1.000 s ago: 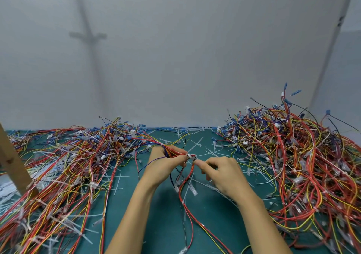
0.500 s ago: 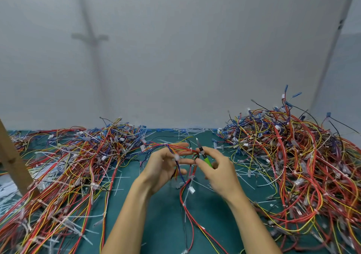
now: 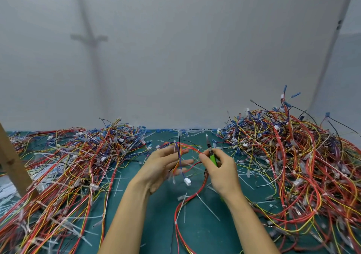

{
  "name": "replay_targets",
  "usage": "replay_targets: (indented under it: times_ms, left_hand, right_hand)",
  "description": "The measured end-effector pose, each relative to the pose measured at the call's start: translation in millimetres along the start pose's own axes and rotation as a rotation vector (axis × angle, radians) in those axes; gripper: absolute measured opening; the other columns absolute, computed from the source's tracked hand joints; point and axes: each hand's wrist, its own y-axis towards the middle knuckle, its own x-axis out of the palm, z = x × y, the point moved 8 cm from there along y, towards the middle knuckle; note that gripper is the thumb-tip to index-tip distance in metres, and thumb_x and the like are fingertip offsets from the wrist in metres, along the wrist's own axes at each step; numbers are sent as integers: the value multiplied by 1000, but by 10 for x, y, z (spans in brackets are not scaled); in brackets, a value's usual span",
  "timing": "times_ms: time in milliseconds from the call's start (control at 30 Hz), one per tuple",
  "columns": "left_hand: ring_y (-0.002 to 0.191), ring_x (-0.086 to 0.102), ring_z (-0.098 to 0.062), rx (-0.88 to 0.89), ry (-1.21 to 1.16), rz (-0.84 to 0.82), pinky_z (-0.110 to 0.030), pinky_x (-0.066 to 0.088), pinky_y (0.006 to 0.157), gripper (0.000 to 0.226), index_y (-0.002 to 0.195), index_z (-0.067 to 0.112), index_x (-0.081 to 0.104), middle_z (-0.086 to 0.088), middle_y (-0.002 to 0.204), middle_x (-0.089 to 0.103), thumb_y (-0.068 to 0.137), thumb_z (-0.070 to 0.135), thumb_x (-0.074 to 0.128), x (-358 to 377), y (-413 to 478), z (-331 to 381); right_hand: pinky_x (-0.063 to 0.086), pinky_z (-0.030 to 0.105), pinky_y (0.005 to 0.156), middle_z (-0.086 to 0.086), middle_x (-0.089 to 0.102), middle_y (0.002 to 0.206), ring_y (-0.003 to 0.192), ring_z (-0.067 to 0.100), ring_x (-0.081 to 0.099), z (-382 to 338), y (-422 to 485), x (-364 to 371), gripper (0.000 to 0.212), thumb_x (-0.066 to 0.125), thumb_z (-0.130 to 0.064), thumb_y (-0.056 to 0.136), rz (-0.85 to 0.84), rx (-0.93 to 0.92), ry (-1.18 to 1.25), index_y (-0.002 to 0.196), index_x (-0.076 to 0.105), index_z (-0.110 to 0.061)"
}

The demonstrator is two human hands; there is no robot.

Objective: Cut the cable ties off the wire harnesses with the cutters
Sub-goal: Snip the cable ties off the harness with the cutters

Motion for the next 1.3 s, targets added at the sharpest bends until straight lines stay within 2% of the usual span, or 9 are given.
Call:
replay_targets:
  times_ms: [300,500,567,633,700,867,967,1100,1300]
  left_hand:
    - [59,69,-22,100,-164,508,-22,54,48,12,98,0,65,-12,89,70,91,6,58,-396,-7,30]
    - [74,74,-25,-91,253,362,-34,58,68,21,87,10,67,-9,91,75,88,7,46,-279,22,-97]
    - [80,71,-23,-13,399,443,-35,54,73,16,85,15,64,-9,96,73,90,11,49,-281,39,-63]
    - [88,64,-14,224,575,551,-29,52,78,15,89,22,65,2,97,69,90,11,55,-280,-1,127]
    - [92,61,-2,420,648,451,-13,47,77,23,97,27,69,11,101,69,88,8,60,-158,-9,249]
    - [90,66,-9,379,701,289,-24,50,79,9,98,24,73,10,95,73,91,25,67,-3,80,165]
    - [69,62,-7,326,595,258,-23,48,64,12,84,13,72,3,74,72,90,22,68,8,90,101]
    - [56,63,-7,141,236,251,-18,43,48,15,83,7,67,-3,69,72,87,21,70,-51,100,4]
    - [61,69,-17,-99,-349,76,-22,57,56,21,71,1,73,-12,74,72,78,20,67,91,65,-140]
  right_hand:
    - [40,22,41,-4,56,51,43,10,49,60,-46,-65,8,71,-9,85,145,179,348,78,67,-10]
    - [46,25,42,-1,63,56,47,12,59,20,-81,-14,6,70,-8,87,92,212,424,82,67,-10]
    - [48,25,43,-1,64,57,49,13,60,18,-89,0,4,70,-8,87,76,217,426,84,68,-10]
    - [49,25,46,-1,64,58,50,13,61,13,-90,5,4,69,-8,88,65,212,419,85,69,-11]
    - [50,25,48,-3,64,58,51,11,59,5,-83,8,6,68,-7,88,56,196,396,86,70,-12]
    - [48,22,50,-5,67,61,51,6,56,-22,-83,50,9,66,-6,89,15,162,348,86,68,-15]
    - [47,20,49,-4,68,65,50,5,55,-16,-75,52,9,66,-6,89,31,151,328,87,66,-15]
    - [46,17,49,0,67,70,52,6,57,18,-56,32,11,67,-4,88,71,144,278,85,66,-15]
    - [51,29,70,-5,67,75,70,8,59,-15,-50,60,17,81,-23,77,36,79,113,84,68,-17]
